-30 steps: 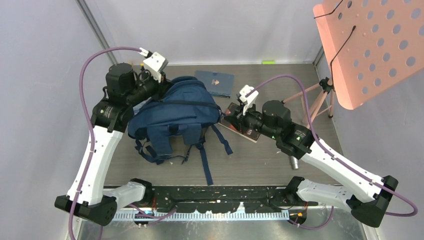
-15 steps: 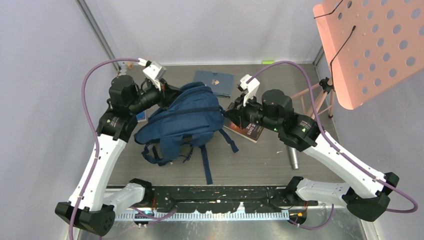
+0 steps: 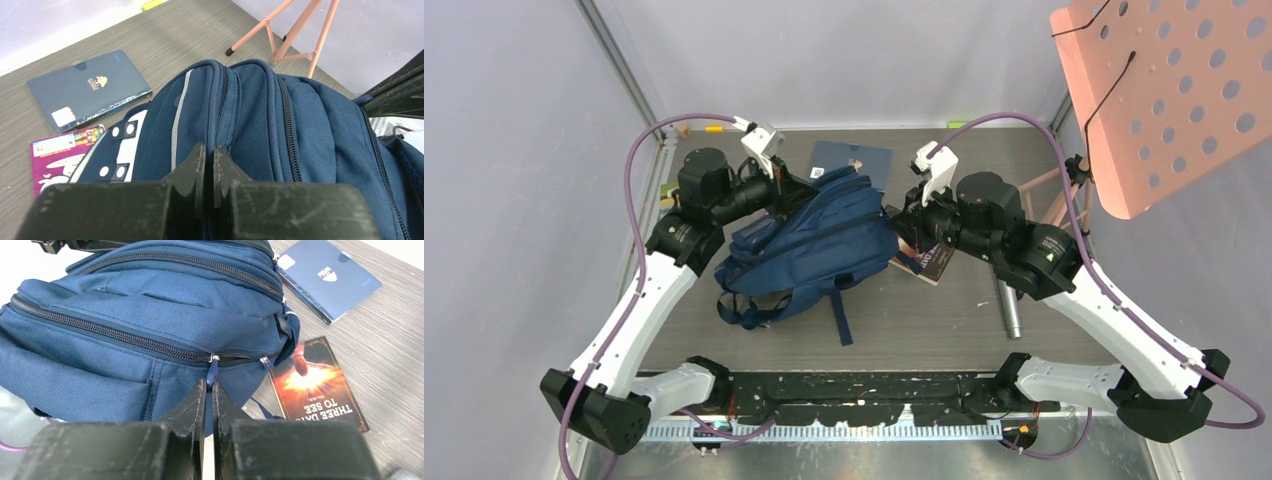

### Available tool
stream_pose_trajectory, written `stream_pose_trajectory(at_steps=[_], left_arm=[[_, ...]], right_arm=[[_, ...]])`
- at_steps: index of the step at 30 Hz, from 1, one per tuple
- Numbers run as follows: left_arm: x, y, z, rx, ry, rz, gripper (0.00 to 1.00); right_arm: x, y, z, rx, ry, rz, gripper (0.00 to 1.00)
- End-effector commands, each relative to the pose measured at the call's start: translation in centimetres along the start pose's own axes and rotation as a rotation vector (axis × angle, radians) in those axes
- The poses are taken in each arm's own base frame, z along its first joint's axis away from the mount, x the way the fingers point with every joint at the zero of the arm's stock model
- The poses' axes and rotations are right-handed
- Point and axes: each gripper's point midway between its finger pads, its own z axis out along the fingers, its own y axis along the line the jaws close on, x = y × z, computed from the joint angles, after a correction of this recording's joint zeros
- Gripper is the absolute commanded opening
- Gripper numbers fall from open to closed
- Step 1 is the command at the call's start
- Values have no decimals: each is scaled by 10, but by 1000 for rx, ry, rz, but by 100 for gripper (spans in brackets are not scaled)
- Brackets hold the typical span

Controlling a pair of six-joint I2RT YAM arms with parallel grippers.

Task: Pack the student bag
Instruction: Unzip the student bag at the center of the board.

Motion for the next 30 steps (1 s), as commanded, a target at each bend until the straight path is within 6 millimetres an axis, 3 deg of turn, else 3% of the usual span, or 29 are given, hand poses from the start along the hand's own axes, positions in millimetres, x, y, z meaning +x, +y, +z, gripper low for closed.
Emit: stream_pose_trajectory(at_steps=[1, 9, 17, 30], left_arm=[[0, 25, 17, -103, -10, -19, 0], [15, 47, 28, -186, 51, 7, 0], [27, 41, 40, -169, 96, 5, 0], [46, 51, 46, -227, 184, 91, 0]], right_arm=[[-42, 3, -19, 4, -126, -17, 0], [-41, -9, -30, 66, -135, -16, 0], [-36, -6, -25, 51, -115, -17, 0], [-55, -6, -38, 59, -148, -32, 1]])
